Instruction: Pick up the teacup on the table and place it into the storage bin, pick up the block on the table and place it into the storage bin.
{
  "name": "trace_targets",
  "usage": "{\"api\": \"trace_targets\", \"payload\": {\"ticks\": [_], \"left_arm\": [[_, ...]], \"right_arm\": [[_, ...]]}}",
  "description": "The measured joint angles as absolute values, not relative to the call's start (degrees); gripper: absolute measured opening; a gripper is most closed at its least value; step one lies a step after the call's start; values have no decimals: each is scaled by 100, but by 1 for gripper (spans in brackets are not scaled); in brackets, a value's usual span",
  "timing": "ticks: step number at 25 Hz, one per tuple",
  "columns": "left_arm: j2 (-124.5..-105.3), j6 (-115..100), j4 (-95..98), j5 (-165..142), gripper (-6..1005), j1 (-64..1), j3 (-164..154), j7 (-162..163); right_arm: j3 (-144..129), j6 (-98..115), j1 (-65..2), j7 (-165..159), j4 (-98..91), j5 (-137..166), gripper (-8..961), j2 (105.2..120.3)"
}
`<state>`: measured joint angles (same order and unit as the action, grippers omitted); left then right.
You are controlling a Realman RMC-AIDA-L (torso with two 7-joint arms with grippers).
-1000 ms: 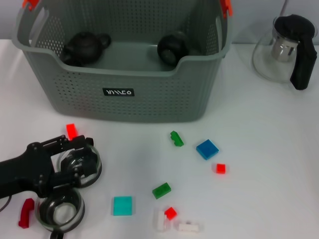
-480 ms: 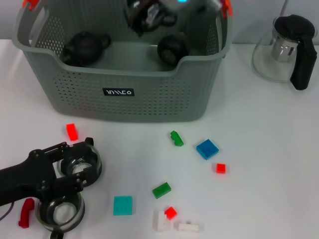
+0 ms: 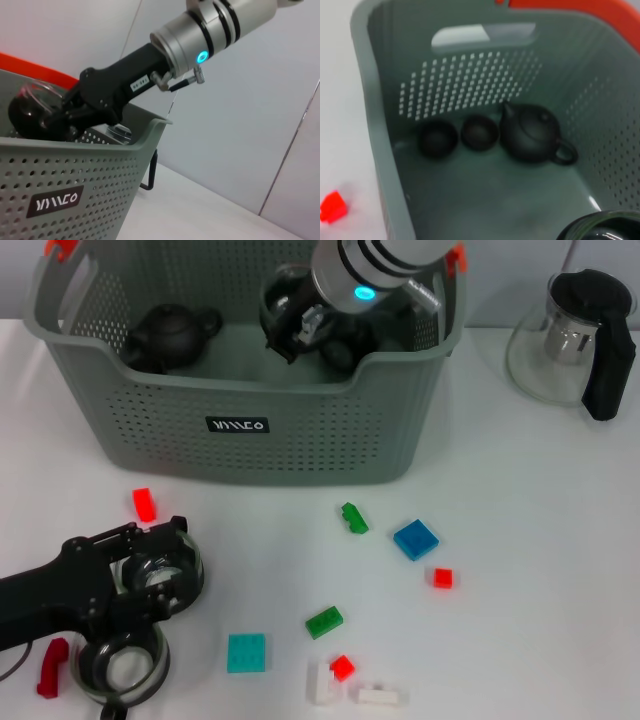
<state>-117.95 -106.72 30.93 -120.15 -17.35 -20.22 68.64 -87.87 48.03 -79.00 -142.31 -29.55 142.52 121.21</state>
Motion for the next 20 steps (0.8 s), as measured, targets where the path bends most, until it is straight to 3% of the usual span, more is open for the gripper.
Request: {"api": "trace_targets", "payload": {"ticks": [18, 20], "left_arm": [[-11795, -10608, 3093, -12015, 762, -1775, -2030, 6882], [-11795, -10599, 3093, -12015, 762, -1775, -2031, 6882]], "right_arm": [[-9030, 4568, -7913, -14293, -2644, 14238, 68, 12131], [-9040, 4559, -7901, -14295, -2640, 14196, 140, 12131]]}}
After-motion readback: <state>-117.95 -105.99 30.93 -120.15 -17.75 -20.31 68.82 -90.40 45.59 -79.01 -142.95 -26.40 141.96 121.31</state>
